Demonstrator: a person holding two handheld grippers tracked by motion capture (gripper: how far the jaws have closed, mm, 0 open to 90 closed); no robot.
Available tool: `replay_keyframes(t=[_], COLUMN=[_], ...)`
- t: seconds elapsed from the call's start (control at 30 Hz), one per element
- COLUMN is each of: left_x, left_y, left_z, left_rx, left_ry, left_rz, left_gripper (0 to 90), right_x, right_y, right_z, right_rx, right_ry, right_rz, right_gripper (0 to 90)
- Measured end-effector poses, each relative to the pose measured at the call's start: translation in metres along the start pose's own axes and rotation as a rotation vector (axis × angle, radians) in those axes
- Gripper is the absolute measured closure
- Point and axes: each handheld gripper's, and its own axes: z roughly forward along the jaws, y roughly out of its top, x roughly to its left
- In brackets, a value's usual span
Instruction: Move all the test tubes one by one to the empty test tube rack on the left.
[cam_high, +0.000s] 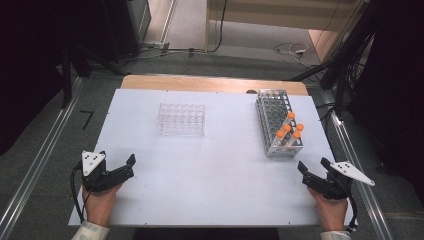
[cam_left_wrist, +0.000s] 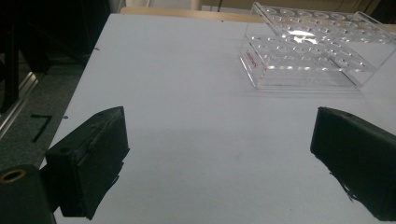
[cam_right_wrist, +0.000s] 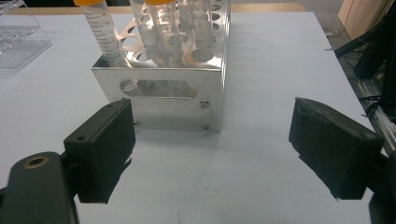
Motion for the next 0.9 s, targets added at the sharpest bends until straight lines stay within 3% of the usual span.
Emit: replay_keyframes(t=[0.9], left_x=[-0.001], left_y=[0.000], left_z=[0.000], left_rx=[-0.002], left_ry=[-0.016], left_rz=[0.002], left_gripper=[4.5], right_x=[0.010], right_y=[0.004], right_z=[0.007], right_rx=[0.013], right_ry=[0.011], right_rz=[-0.039], right_gripper=[15.2])
